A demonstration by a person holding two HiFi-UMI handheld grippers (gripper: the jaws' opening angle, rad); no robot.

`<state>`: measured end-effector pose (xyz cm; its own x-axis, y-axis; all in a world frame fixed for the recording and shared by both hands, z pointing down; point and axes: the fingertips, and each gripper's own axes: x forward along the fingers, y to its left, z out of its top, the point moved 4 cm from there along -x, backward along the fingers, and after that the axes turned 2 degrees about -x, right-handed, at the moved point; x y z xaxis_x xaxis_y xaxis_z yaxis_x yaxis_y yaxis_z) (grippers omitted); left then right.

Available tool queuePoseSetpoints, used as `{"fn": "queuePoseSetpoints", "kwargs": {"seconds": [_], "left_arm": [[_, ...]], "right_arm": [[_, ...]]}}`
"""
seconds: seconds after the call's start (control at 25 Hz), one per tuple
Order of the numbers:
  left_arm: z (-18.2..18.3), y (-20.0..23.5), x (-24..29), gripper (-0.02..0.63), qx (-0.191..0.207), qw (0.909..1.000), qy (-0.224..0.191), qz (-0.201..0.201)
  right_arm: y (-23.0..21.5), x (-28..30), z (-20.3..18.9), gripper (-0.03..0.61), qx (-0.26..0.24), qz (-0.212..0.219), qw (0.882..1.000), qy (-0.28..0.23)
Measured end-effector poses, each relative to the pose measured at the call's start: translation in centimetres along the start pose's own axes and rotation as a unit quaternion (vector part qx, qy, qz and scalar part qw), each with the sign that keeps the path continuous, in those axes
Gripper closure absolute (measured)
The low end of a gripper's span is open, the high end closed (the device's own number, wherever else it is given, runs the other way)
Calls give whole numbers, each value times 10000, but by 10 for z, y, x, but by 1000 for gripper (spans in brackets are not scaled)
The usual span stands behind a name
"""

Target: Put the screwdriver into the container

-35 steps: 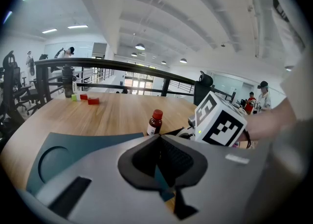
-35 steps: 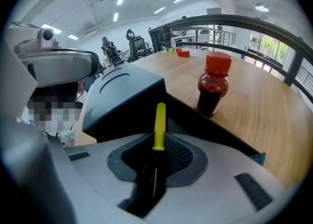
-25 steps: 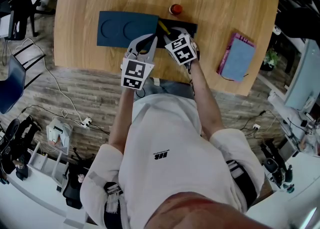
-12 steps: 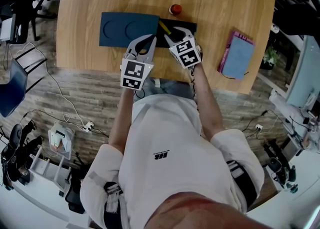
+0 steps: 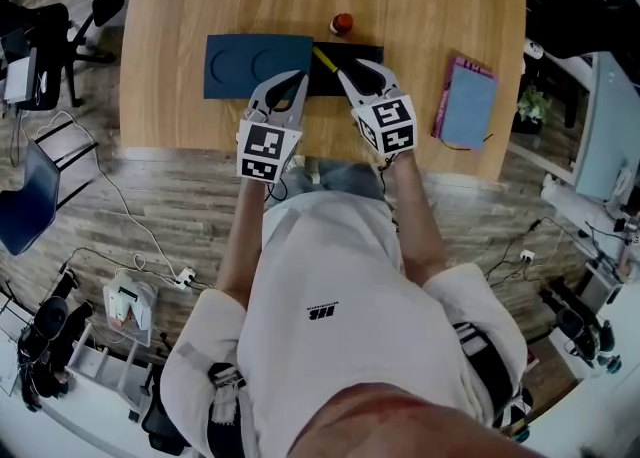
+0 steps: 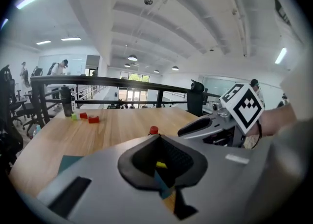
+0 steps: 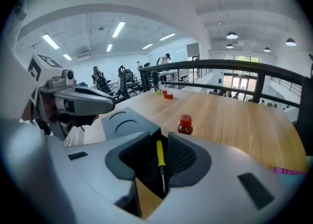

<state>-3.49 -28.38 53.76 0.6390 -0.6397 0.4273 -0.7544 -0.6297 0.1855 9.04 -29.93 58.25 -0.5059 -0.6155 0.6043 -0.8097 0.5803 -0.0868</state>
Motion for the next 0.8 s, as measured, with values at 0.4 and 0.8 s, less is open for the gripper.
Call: {"fn": "queuePoseSetpoints", "kwargs": {"seconds": [0.4, 0.8], "left_arm": [[49, -23, -58, 603, 534, 9963, -631, -222], [75, -47, -124, 603, 892, 9898, -1073, -277]], "right_arm": [[31, -105, 61, 563, -273, -626, 9882, -1370], [69, -183, 75, 583, -511, -995, 9720, -2064]]}}
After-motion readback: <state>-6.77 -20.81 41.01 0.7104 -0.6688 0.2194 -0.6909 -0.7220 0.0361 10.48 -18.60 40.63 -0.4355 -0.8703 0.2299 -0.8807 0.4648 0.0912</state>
